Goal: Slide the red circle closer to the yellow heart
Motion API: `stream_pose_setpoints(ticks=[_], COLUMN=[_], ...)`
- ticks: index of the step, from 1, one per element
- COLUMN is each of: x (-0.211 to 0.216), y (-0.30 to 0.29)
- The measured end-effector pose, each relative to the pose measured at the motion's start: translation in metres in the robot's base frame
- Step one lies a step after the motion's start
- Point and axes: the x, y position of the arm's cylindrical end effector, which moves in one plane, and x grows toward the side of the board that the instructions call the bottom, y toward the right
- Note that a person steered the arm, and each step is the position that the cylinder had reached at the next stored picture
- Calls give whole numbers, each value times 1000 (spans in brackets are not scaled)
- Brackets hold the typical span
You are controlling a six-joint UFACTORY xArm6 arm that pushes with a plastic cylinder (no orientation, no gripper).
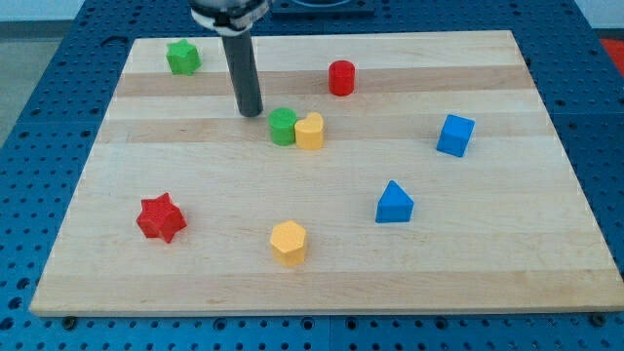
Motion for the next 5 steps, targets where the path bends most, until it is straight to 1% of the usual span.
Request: stream_pose_setpoints(ticks=[1, 2, 3, 4, 5], x=[-41, -83, -104, -77, -55], y=[25, 62, 129, 128, 108])
